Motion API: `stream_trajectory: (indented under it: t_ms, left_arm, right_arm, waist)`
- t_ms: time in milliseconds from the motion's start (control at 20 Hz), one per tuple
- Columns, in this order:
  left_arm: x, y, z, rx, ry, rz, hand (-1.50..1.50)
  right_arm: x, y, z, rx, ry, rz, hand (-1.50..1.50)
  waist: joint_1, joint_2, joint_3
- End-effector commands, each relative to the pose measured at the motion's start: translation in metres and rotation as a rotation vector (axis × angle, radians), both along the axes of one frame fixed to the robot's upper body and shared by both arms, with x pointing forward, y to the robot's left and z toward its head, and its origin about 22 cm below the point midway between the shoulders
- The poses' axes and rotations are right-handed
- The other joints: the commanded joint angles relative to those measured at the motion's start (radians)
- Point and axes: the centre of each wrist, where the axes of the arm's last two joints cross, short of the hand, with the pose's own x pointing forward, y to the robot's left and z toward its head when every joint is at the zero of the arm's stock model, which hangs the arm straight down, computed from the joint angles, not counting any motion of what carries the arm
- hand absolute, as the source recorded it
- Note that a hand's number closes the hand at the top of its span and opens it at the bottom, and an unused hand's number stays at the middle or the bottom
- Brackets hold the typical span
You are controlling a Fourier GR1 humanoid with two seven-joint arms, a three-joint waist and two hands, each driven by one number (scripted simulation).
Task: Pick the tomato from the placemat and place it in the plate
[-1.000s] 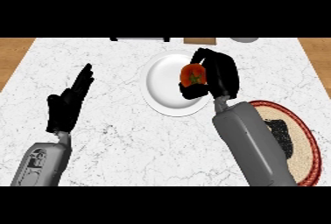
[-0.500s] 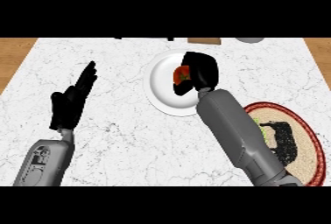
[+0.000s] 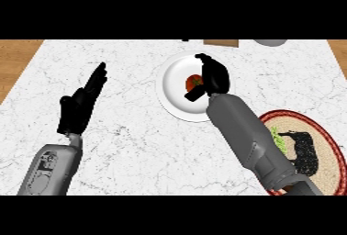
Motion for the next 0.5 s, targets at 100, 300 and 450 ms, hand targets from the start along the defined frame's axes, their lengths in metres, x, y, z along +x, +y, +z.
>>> stream_trajectory:
  t_ms: [100, 300, 450]
  left_arm:
    - [0.0, -0.013, -0.011, 0.003, -0.007, -0.002, 0.0]
    - [-0.004, 0.002, -0.005, -0.005, 0.012, 0.024, 0.0]
    - [-0.005, 0.002, -0.009, 0.007, 0.009, 0.057, 0.0]
  right_arm:
    - [0.001, -0.001, 0.008, 0.242, -0.129, 0.003, -1.5]
    - [0.005, -0.007, 0.017, 0.394, -0.249, -0.095, -1.5]
    - [0.001, -0.019, 0.01, 0.474, -0.29, -0.159, -1.5]
  waist:
    - [0.001, -0.001, 0.001]
    - [-0.019, -0.009, 0.0]
    - [-0.059, -0.017, 0.0]
